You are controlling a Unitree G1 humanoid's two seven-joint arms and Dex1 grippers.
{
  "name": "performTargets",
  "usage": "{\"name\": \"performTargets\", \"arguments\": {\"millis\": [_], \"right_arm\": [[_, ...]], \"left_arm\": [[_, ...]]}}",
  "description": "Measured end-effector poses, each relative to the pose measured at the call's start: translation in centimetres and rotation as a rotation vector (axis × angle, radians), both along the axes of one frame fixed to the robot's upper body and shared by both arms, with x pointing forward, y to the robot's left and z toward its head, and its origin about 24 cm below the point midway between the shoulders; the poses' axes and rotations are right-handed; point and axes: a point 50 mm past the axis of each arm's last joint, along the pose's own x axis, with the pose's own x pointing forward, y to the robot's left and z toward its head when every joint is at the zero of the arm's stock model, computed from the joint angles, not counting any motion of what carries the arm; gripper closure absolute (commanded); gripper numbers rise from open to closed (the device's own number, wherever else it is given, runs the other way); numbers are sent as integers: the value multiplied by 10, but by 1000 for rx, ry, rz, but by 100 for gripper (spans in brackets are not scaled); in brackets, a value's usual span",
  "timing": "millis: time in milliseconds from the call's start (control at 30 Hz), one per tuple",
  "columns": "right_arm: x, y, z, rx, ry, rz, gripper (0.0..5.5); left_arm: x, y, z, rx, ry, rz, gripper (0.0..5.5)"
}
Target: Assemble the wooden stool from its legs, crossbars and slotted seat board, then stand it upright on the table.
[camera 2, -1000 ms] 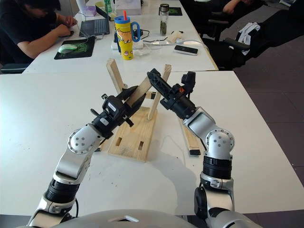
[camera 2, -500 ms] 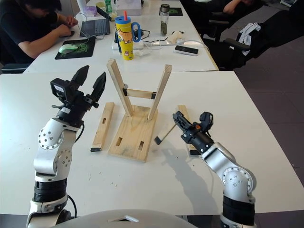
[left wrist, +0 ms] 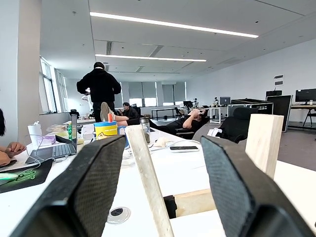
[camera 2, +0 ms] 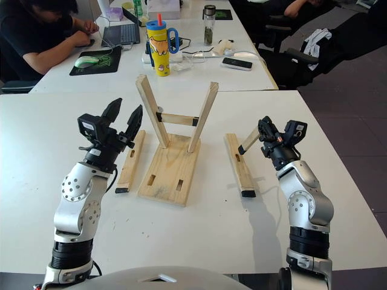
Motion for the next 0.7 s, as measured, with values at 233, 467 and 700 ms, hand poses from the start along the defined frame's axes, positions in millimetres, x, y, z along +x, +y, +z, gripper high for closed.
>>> {"name": "performTargets", "arguments": {"millis": [233, 467, 700], "right_arm": [[-1, 3, -6, 30, 6, -10, 506], [-4, 3, -11, 31, 31, -14, 506], [-6, 5, -17, 35, 45, -27, 506]], "left_arm": [[2, 0, -5, 11, 17, -5, 271], [3, 0, -6, 20, 16, -1, 271], [3, 1, -6, 23, 11, 5, 271]]}}
